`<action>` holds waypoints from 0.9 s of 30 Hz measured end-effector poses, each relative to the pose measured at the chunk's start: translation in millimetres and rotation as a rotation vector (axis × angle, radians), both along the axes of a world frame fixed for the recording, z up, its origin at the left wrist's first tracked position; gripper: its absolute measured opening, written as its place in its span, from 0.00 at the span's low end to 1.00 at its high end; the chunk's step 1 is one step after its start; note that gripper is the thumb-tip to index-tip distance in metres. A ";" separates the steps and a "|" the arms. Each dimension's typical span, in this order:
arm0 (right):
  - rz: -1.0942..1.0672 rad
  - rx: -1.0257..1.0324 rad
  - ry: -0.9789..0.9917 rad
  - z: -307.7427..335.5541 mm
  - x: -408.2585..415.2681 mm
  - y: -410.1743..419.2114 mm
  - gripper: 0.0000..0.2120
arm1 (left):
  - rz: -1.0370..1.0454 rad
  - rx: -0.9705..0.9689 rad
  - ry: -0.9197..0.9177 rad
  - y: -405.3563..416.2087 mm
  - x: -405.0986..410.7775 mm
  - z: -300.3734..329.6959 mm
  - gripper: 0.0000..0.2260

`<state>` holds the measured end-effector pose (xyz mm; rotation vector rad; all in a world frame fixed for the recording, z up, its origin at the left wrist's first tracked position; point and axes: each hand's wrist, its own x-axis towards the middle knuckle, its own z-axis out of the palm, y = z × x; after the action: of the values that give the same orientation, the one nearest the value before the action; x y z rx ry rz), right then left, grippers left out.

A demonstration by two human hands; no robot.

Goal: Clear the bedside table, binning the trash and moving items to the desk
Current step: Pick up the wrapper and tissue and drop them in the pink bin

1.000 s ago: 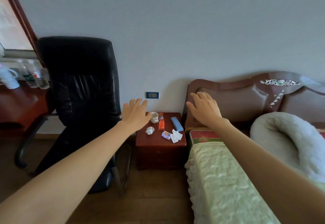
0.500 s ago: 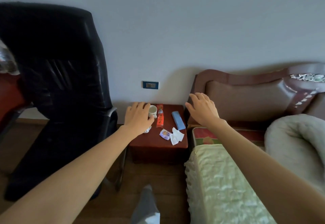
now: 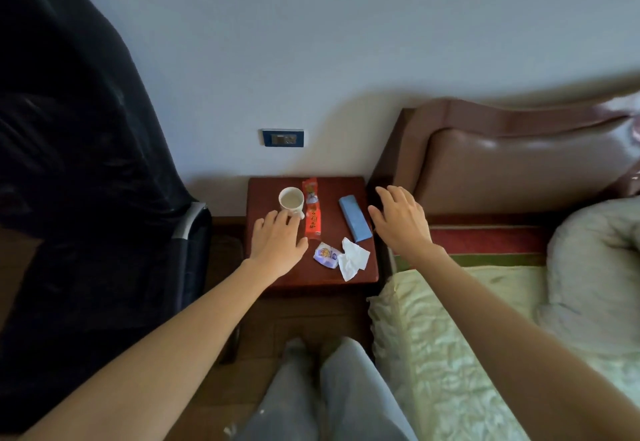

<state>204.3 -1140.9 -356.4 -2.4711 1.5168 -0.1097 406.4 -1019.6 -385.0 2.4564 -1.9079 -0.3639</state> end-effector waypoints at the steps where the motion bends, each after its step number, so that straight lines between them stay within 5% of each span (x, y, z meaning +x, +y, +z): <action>1: -0.009 0.012 0.003 -9.5 -0.1 -6.2 0.23 | -0.005 0.016 0.003 -6.7 0.2 -8.1 0.22; 12: -0.018 0.139 0.004 -129.6 -5.2 -66.0 0.23 | 0.064 0.144 0.030 -85.2 -9.4 -109.1 0.23; 27: 0.214 0.281 0.047 -309.6 -18.3 -41.3 0.27 | 0.120 0.192 0.089 -98.7 -25.0 -265.6 0.23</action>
<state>186.0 -1182.2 -665.9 -2.4002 1.1809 0.1880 381.4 -1118.3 -650.6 2.6064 -1.7568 -0.6696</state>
